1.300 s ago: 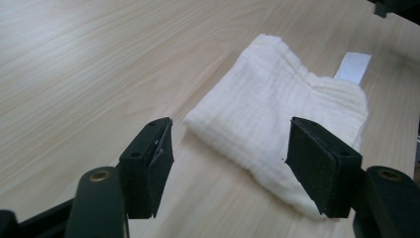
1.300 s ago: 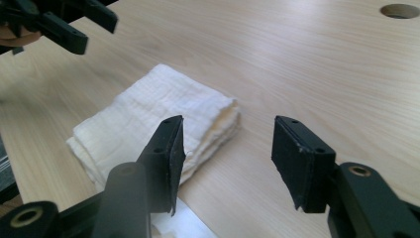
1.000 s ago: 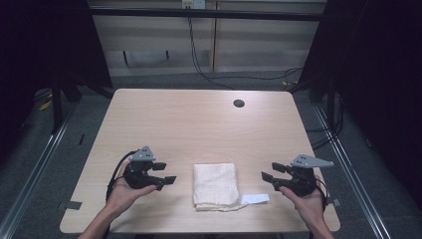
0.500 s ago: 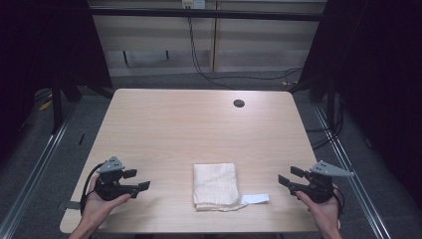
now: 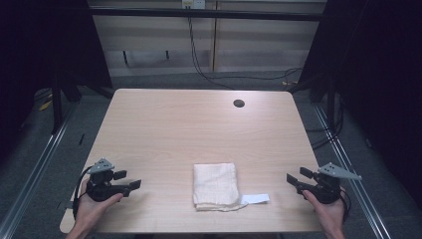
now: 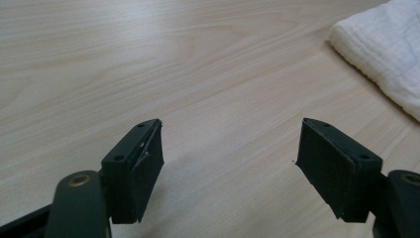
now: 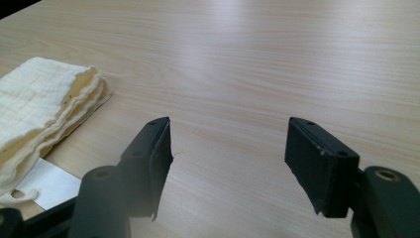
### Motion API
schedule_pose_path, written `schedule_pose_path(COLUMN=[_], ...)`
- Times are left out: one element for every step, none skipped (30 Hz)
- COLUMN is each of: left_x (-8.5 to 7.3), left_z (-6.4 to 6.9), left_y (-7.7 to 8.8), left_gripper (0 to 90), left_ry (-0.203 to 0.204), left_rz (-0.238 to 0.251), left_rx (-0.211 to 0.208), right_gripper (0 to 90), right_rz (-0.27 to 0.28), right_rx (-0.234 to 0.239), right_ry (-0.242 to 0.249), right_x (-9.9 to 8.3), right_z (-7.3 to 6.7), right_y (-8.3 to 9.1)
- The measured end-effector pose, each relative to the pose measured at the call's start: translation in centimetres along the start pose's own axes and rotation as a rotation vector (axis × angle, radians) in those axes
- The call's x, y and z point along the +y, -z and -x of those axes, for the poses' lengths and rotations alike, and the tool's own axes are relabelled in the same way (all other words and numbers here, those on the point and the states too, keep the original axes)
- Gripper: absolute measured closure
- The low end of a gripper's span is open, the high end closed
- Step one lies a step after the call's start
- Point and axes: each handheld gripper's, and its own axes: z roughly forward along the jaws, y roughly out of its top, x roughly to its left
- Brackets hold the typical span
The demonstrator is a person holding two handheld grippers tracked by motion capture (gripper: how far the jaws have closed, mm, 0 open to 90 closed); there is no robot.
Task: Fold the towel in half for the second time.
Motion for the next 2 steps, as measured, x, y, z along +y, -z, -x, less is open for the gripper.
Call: schedule_pose_path(left_x=[0.05, 0.07], left_z=[0.09, 0.21], left_y=[-0.1, -0.19], left_gripper=[25.7, 25.7], left_ry=[-0.001, -0.01], left_rz=[-0.003, -0.008], left_rx=[-0.004, -0.009], right_gripper=[34.5, 34.5], right_rz=[0.0, 0.001], right_rx=[-0.001, -0.005], right_ry=[0.0, 0.004], right_x=[0.0, 0.01], right_z=[0.01, -0.03], right_y=[-0.05, -0.14])
